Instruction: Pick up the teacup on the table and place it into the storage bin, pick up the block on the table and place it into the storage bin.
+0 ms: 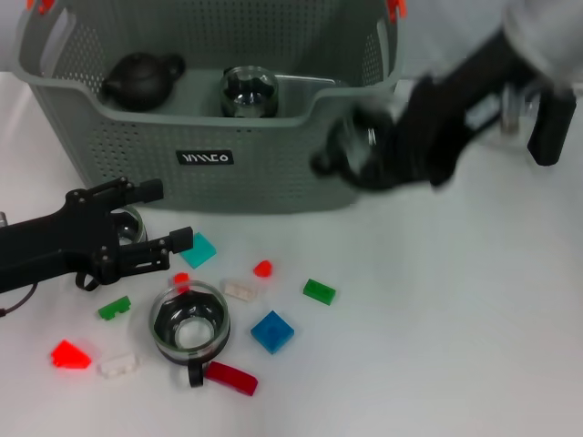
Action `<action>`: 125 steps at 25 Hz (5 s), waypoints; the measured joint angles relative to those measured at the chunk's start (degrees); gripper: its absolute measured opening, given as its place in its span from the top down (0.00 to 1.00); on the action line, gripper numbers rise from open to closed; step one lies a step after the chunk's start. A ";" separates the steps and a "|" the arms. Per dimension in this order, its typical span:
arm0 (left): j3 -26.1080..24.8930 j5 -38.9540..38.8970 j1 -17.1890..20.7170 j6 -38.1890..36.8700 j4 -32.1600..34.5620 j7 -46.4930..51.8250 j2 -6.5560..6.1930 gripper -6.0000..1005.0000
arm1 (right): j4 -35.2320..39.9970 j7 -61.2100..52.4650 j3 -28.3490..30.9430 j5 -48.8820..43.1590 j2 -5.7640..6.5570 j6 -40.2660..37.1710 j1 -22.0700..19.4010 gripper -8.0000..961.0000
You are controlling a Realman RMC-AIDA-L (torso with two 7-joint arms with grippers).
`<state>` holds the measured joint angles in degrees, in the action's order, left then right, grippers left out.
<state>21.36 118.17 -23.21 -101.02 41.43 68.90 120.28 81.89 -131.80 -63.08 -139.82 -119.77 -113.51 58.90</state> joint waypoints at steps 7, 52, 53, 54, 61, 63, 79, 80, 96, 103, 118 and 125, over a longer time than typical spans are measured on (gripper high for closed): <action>0.00 -0.04 0.00 -0.26 0.13 -0.05 0.03 0.20 | 1.16 0.44 8.91 -0.88 1.02 8.59 5.46 0.94; -1.69 -3.04 0.97 0.10 -0.82 -0.09 0.40 0.21 | -55.26 7.08 -10.01 2.02 -0.73 77.74 10.99 0.94; -1.69 -3.04 0.97 0.10 -0.82 -0.09 0.40 0.21 | -55.27 7.08 -10.04 2.02 -0.73 77.65 10.87 0.94; -1.68 -3.04 0.97 0.11 -0.82 -0.09 0.40 0.21 | -55.27 7.08 -10.04 2.02 -0.73 77.65 10.87 0.94; -1.67 -3.04 1.02 0.13 -0.82 -0.09 0.40 0.21 | -55.31 6.83 -10.10 2.01 -0.73 77.32 10.79 0.93; -1.67 -3.04 1.03 0.13 -0.82 -0.08 0.40 0.22 | -55.31 6.56 -10.12 2.01 -0.73 77.30 10.79 0.92; -1.67 -3.03 0.99 0.03 -0.82 -0.09 0.40 0.22 | -52.45 4.90 -10.10 1.59 -0.47 74.99 9.97 0.56; -1.67 -3.03 1.01 0.00 -0.82 -0.09 0.40 0.22 | -51.73 4.89 -10.09 1.57 -0.47 74.76 9.79 0.52; -2.45 -3.03 1.00 -0.25 -0.40 -0.57 0.09 0.23 | -11.24 5.43 -14.23 13.12 -0.57 74.58 -9.58 0.25; -2.49 -3.03 0.87 -0.32 -0.36 -0.98 0.04 0.23 | 4.40 12.07 -19.55 28.17 -0.34 73.54 -25.11 0.25; -4.71 -3.30 1.11 -0.49 -0.49 -2.28 0.14 0.23 | 3.41 40.34 -19.71 57.44 -0.41 59.39 -42.81 0.26; -4.86 -3.30 1.42 -0.50 -0.28 -2.28 0.14 0.24 | -4.11 38.85 -9.06 53.68 -0.12 43.21 -43.20 0.26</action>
<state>16.50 114.87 -21.79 -101.52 41.15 66.62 120.41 77.78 -92.95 -72.15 -86.14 -119.89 -70.31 15.70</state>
